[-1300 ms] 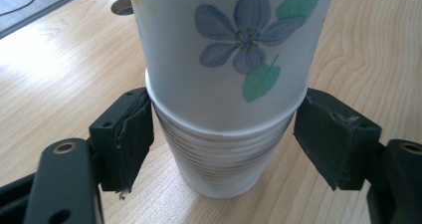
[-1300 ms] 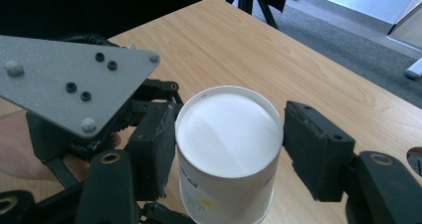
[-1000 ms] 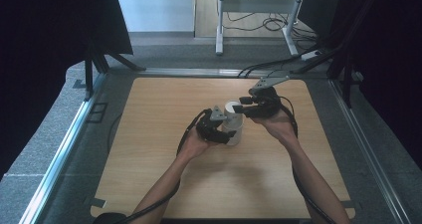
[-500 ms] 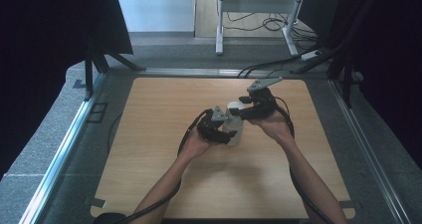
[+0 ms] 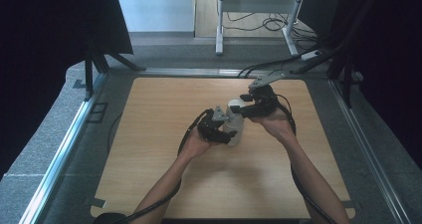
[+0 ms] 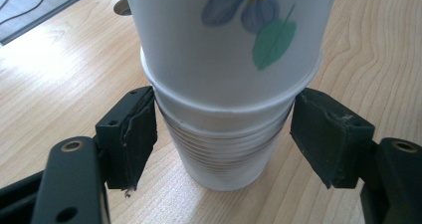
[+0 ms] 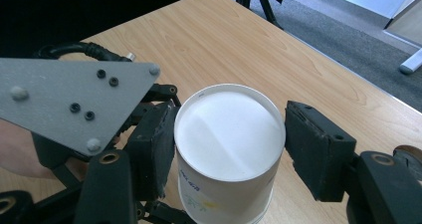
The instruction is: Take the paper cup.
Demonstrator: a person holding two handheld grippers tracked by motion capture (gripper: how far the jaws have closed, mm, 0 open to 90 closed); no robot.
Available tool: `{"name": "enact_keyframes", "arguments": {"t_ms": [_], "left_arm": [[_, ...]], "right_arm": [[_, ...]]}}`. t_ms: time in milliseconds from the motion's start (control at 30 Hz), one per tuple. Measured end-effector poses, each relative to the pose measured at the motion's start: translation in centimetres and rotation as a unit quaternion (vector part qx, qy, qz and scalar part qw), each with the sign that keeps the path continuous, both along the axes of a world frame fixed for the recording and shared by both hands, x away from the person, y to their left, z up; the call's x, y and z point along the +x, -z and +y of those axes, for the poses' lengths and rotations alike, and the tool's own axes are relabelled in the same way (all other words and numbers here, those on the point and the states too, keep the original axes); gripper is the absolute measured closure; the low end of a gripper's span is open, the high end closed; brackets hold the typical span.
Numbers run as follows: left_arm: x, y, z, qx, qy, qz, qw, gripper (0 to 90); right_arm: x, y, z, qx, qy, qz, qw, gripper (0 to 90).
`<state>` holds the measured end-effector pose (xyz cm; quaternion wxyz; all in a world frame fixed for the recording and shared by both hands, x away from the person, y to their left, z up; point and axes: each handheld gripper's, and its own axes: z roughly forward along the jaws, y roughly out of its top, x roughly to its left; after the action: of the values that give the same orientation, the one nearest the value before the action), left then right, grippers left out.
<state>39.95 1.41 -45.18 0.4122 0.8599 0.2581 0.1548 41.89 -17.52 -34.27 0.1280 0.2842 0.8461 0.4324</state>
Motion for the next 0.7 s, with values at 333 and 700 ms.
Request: {"name": "enact_keyframes", "arguments": {"t_ms": [333,700], "left_arm": [[0.2,-0.1,0.1,-0.004,0.000,0.008,1.0000,24.2],[0.2,-1.1,1.1,-0.018,0.001,0.018,0.9997,13.7]], "right_arm": [[-0.1,-1.6,-0.4,0.010,-0.008,-0.002,0.9999,37.8],[-0.5,-4.2,-0.8,0.014,-0.015,-0.012,0.9997,37.9]]}}
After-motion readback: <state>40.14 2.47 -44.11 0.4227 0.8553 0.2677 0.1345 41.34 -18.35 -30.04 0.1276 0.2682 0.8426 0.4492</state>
